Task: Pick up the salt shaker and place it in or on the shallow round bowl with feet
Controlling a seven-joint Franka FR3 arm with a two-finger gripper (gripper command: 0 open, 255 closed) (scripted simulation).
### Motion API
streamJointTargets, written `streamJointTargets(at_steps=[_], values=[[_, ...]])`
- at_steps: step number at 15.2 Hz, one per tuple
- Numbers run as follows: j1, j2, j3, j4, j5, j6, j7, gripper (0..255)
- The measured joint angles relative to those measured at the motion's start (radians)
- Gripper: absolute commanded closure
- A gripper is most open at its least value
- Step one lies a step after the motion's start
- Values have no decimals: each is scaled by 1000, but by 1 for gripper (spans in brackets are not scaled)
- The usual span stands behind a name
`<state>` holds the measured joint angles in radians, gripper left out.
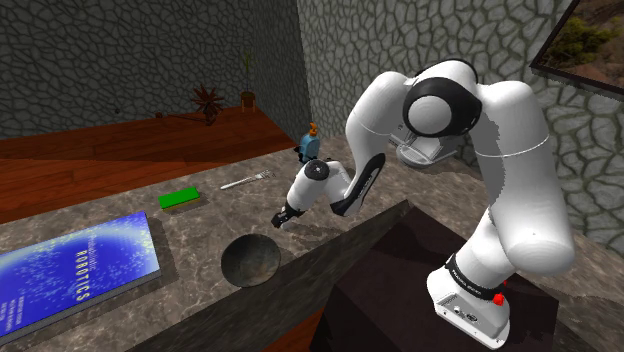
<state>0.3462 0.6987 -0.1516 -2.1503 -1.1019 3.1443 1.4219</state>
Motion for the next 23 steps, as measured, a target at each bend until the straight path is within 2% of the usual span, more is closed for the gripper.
streamJointTargets(at_steps=[5,6,16,23], values=[[-1,3,1,3,1,0,-1,0],[-1,3,1,3,1,0,-1,255],[-1,3,2,4,1,0,-1,255],[-84,-93,92,-54,55,-64,-90,255]])
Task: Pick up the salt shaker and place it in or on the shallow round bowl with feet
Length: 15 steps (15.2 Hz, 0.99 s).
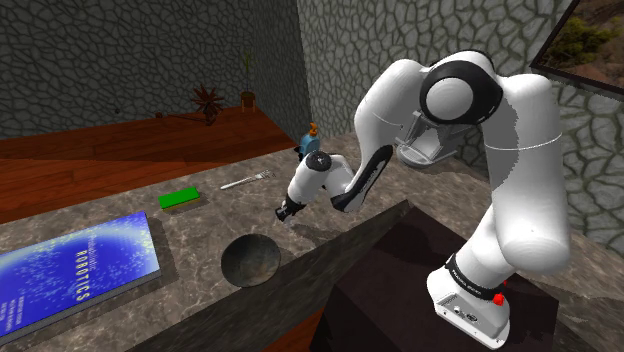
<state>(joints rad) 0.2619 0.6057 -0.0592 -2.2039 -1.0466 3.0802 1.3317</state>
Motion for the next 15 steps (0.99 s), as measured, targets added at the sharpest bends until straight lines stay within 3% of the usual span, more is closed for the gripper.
streamJointTargets(at_steps=[15], values=[[-190,-213,228,-107,217,-144,-242,255]])
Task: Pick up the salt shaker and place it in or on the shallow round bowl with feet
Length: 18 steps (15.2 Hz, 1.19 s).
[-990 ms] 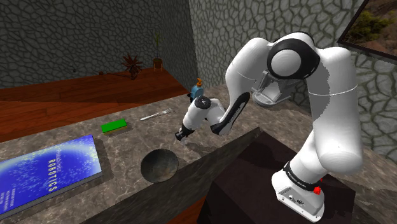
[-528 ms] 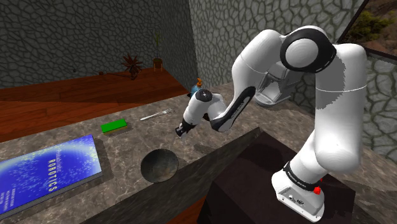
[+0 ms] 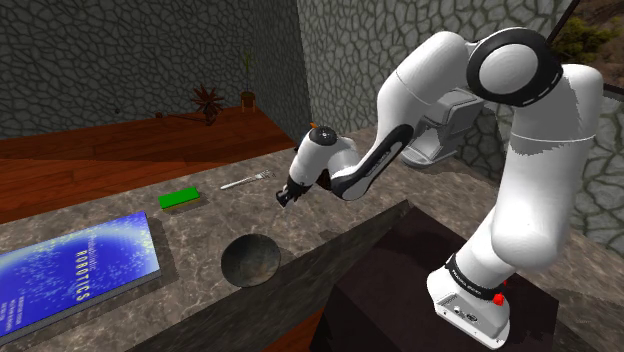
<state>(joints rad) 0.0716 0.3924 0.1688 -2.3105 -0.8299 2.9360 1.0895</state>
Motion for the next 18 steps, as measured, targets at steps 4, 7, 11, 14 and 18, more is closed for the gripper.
streamJointTargets(at_steps=[4,7,11,14,18], values=[[8,-25,27,-6,26,-27,2,255],[80,-20,31,10,12,-57,84,255],[171,-5,44,41,-2,-104,188,255],[230,15,56,75,-4,-140,249,255],[317,63,72,146,-8,-196,336,255]])
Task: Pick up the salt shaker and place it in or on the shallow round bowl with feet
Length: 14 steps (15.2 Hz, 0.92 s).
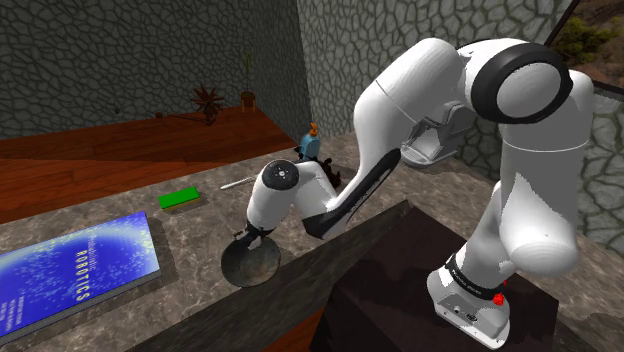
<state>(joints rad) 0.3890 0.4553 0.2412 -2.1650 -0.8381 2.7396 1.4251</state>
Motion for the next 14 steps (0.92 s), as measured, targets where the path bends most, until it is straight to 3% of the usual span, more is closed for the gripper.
streamJointTargets(at_steps=[14], values=[[86,150,-95,70,-133,71,145,255]])
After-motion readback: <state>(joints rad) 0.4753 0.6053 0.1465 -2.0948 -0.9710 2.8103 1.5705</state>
